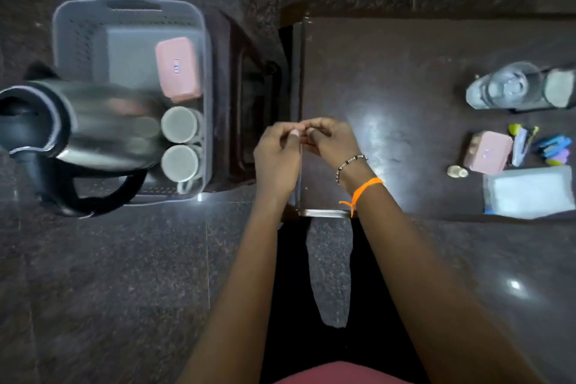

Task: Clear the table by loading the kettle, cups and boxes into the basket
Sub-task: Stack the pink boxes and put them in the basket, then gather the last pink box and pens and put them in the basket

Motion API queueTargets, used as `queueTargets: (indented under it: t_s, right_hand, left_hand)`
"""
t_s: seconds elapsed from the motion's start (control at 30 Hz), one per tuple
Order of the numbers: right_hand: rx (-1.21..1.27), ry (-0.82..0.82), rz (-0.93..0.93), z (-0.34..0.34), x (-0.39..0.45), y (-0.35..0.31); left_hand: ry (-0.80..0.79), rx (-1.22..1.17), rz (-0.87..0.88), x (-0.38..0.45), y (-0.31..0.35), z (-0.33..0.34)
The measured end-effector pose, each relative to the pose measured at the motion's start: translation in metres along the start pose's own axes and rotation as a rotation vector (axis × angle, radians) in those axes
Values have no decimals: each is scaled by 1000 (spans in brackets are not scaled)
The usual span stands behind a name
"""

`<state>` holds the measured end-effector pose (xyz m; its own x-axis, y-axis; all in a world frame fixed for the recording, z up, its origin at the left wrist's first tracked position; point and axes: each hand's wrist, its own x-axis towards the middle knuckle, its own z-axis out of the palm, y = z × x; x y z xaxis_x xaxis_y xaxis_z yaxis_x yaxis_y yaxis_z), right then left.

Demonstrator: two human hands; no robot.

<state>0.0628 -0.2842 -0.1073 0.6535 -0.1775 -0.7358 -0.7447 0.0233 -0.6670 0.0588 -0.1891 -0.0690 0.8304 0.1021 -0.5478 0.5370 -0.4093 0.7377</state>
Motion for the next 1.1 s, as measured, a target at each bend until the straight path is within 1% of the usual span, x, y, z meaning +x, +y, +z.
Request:
queueTargets:
  t_s: [0.07, 0.17, 0.37, 0.47, 0.6, 0.7, 0.73, 0.83, 0.9, 0.97, 1.1]
  right_hand:
    - [7, 71, 21, -41, -5, 16]
    - [107, 159, 70, -104, -12, 41]
    - [282, 266, 166, -212, -19, 88]
    - [340, 336, 205, -262, -20, 110]
    - [356, 440, 222, -320, -18, 134]
    - [219, 550, 206, -357, -8, 149]
    - [150, 595, 191, -360, -3, 150]
    - [-73, 686, 182, -379, 18, 158]
    - [-196, 664, 195, -387, 33, 159]
    - [-301, 619, 201, -392, 47, 160]
    - [-509, 564, 200, -401, 66, 166]
  left_hand:
    - [-111, 71, 10, -11, 2, 37]
    - [-258, 191, 36, -27, 9, 93]
    - [-495, 380, 40, -50, 23, 193]
    - [-558, 485, 41, -59, 29, 241]
    - [-614, 604, 98, -65, 40, 300]
    - [-647, 673, 52, -65, 43, 343]
    - [-643, 710, 41, -62, 42, 348]
    - [-574, 832, 20, -54, 37, 376]
    - [-522, 861, -16, -49, 38, 388]
    - [-504, 886, -56, -43, 38, 397]
    - [-481, 973, -22, -36, 32, 411]
